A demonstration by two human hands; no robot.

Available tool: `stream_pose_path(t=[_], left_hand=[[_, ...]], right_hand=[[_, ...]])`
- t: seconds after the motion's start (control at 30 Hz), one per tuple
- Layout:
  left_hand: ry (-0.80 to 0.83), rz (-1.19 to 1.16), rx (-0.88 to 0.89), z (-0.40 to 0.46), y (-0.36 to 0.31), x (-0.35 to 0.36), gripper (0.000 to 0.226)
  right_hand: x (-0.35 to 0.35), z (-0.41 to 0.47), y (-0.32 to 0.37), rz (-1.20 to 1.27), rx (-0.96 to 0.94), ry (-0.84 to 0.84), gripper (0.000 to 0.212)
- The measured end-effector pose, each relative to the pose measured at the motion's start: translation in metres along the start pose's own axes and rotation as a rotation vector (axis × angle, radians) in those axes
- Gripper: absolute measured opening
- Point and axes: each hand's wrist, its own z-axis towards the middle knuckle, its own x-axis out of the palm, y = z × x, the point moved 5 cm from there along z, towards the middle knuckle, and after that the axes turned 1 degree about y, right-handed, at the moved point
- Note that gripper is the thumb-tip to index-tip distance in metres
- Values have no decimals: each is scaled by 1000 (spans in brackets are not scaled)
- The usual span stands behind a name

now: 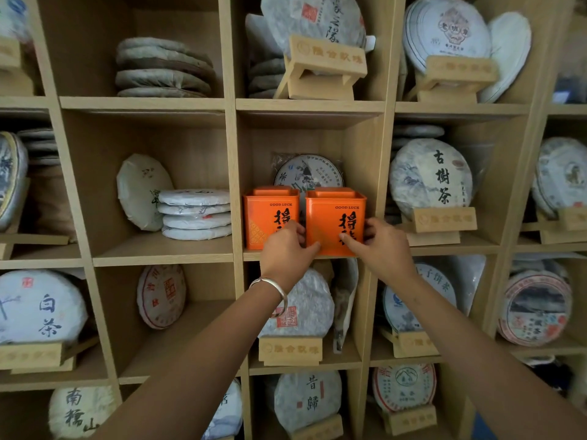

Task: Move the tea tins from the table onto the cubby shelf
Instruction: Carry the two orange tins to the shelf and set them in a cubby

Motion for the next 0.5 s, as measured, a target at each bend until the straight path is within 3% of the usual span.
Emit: stream_pose_path(t=[0.17, 0.5], left_hand=[[52, 49, -45, -7, 5, 5, 25], [26, 117, -41, -7, -3, 9, 19]], right_hand=[[8, -7, -13, 31, 36, 71, 26], [15, -7, -19, 70, 18, 139, 28]])
